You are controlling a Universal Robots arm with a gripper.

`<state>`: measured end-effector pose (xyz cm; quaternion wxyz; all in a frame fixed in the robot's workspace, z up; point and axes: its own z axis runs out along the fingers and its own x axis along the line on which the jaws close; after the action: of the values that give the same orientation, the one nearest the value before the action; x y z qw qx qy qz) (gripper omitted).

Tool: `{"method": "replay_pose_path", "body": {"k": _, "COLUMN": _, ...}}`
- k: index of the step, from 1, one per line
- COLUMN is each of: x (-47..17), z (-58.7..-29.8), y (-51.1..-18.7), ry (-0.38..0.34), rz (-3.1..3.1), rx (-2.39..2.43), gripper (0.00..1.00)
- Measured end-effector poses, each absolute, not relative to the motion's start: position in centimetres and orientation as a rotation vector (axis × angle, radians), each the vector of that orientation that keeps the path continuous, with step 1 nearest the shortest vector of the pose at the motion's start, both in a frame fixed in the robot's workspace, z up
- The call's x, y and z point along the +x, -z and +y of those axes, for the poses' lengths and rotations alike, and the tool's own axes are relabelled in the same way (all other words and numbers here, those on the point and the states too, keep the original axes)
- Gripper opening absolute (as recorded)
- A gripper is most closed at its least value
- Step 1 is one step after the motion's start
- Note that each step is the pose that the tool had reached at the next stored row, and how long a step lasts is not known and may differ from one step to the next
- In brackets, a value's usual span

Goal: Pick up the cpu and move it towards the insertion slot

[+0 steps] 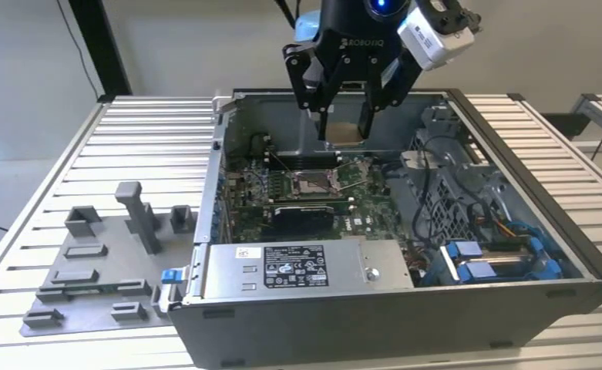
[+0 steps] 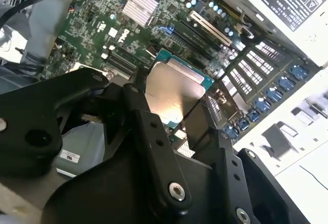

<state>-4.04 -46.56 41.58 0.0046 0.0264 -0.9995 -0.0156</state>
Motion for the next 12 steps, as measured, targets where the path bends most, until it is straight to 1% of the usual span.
{"method": "replay_pose_path", "body": {"k": 12, "x": -4.01, "z": -46.50, "y": -41.58, "ry": 0.049, "rz": -3.131, "rx": 0.083, "gripper": 0.00}}
